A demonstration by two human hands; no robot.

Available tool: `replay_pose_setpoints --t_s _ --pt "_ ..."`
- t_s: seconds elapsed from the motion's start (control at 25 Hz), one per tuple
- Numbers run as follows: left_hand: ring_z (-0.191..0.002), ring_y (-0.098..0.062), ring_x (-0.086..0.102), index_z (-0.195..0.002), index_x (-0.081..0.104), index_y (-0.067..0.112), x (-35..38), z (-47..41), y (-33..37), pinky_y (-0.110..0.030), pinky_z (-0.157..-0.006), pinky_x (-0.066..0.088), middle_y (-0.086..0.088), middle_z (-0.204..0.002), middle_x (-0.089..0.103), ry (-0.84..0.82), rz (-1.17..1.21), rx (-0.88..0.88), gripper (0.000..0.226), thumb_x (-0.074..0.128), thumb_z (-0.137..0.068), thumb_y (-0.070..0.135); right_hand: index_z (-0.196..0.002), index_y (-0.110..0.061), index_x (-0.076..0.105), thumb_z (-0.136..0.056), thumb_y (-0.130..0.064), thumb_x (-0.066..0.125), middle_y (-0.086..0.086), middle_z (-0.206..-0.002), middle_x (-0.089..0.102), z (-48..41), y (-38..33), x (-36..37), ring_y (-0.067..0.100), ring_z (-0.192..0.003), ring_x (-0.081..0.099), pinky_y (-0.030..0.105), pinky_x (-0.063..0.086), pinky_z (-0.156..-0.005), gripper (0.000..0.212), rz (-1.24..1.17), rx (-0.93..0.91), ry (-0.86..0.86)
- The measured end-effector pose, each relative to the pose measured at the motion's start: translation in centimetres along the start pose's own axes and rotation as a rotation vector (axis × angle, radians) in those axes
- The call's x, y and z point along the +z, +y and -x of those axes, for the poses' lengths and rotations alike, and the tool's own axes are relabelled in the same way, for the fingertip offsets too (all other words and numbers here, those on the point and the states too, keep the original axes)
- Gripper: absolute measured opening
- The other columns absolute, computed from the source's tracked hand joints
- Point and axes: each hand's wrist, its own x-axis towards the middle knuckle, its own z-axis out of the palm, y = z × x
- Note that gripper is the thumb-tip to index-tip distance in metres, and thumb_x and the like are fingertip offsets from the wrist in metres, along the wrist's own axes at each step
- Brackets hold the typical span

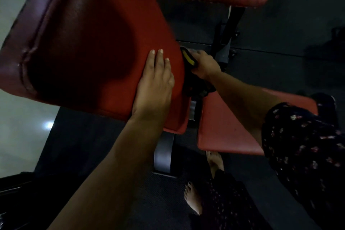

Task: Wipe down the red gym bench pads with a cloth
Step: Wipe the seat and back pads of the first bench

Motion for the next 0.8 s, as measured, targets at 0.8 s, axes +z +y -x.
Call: replay_pose_setpoints --t_s 0.8 --pt "-0.146 -0.029 0.025 -0.149 0.036 0.023 -2.7 5.2 -3.5 -0.059 -0.109 -0.009 -0.005 -0.156 0.034 0.329 0.426 -0.287 0.056 0.048 -0.094 0.027 -0.125 -0.021 0.053 -0.099 -0.005 0.046 0.010 -0.083 0.063 22.7 -9.5 8.7 0.025 -0.069 0.060 0.032 0.050 -0.060 0.031 -1.702 0.942 -0.124"
